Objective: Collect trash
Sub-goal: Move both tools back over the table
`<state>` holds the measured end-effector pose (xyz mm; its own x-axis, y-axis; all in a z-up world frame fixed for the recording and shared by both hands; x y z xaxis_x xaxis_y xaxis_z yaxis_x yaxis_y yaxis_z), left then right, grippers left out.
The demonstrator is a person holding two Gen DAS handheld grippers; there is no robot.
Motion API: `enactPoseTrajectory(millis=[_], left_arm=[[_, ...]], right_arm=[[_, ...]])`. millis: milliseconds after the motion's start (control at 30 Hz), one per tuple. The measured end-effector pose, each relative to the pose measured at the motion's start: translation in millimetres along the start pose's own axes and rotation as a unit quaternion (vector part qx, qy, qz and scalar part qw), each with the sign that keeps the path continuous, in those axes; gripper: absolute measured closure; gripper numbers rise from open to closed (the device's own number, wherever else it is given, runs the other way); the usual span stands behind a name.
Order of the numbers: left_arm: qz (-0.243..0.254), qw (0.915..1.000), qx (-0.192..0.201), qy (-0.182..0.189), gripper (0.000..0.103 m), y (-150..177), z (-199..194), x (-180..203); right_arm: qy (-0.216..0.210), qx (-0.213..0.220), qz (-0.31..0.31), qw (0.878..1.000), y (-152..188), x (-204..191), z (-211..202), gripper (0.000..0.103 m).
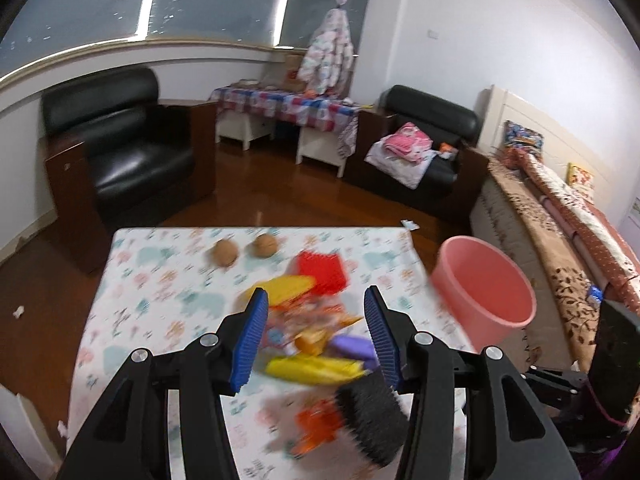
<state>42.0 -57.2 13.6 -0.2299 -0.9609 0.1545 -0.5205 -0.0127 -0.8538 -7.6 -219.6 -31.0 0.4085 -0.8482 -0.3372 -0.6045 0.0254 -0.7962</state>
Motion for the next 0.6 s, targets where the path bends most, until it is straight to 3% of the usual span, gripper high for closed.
enactPoseTrajectory(millis=[33, 133, 233, 467, 500, 533, 600], left_arm=[[-0.004, 1.0, -0.002, -0.005, 0.054, 4.4, -1.6, -5.5], [-0.021, 0.9997, -0.008, -0.012, 0.054, 13.4, -5.9, -20.9], [-0.026, 0.9994, -0.016, -0.016, 0.054, 22.9, -7.1, -25.8], [-0.034, 0.9985, -0.039, -0.021, 0.054, 43.9, -8.0, -36.7], [-0.033, 0.9985, -0.04, -0.019, 0.054, 46.3, -9.8, -38.2], [-0.033, 0.9985, -0.041, -0.018, 0.054, 46.2, -10.2, -38.1], [-0.032, 0.9984, -0.044, -0.013, 0.054, 49.8, -12.0, -38.5]], right_arm=[[-0.008, -0.008, -0.012, 1.0, 3.3, -7.5, 2.8, 0.07], [-0.019, -0.032, -0.067, 0.997, 14.1, -32.2, 10.9, 0.055], [-0.01, -0.051, -0.12, 0.991, 22.0, -49.8, 21.5, 0.054], [0.034, -0.06, -0.168, 0.983, 26.4, -56.3, 51.1, 0.054], [0.04, -0.057, -0.162, 0.984, 25.3, -52.9, 51.6, 0.056], [0.033, -0.055, -0.152, 0.986, 23.5, -51.2, 52.3, 0.071], [0.021, -0.051, -0.126, 0.991, 19.0, -45.0, 49.4, 0.084]])
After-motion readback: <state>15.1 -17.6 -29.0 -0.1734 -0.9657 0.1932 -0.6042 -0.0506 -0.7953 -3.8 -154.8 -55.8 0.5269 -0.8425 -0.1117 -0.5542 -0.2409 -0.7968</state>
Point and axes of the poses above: each gripper's, at about its wrist camera, not at the fingertips, and z roughly the way its jaws point, x to its right, y to its underside, the point moved 6 cm from there along z, roughly the way its jaws point, and after that the axes turned 7 degrees about x, right-handed, at the moved point
